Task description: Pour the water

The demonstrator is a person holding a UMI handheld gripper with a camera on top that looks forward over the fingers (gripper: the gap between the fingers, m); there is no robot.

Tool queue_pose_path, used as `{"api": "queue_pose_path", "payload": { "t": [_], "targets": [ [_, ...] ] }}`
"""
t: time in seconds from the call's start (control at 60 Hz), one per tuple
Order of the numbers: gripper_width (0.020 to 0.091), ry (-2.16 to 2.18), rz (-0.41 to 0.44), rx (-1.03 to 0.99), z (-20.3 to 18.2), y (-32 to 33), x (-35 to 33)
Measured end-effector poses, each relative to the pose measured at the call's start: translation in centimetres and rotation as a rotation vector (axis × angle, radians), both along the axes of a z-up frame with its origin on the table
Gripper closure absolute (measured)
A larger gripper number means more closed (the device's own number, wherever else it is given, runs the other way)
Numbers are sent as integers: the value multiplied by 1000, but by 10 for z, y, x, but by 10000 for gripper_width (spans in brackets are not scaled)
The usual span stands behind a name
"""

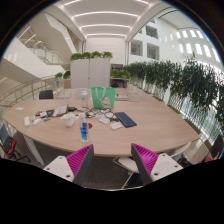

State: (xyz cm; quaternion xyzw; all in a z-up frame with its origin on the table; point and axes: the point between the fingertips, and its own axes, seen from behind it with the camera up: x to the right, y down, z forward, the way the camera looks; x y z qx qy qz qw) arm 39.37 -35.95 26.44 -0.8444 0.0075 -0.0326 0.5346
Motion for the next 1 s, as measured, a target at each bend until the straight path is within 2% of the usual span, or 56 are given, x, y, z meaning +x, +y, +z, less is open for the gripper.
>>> {"api": "queue_pose_path", "payload": {
  "t": [0.1,0.133,0.2,0.367,0.567,0.783,0.817,0.833,0.85,0.867,0.883,0.933,1.0],
  "targets": [
    [277,9,0,43,8,-6,1],
    [277,4,1,68,0,3,-36],
    [277,4,9,130,0,0,-52],
    [279,67,30,173,-41,50,-103],
    [276,81,61,208,-129,184,-152],
    [284,60,2,222,-187,340,-158],
    [320,58,2,225,-189,358,-159],
    [370,55,5,228,-190,365,-160],
    [452,51,11,226,-191,372,-160],
    [589,45,18,220,-195,377,-160],
    [633,37,18,210,-199,380,-160],
    [640,31,4,224,-198,389,-159],
    [658,24,31,221,-199,397,-166]
  ]
}}
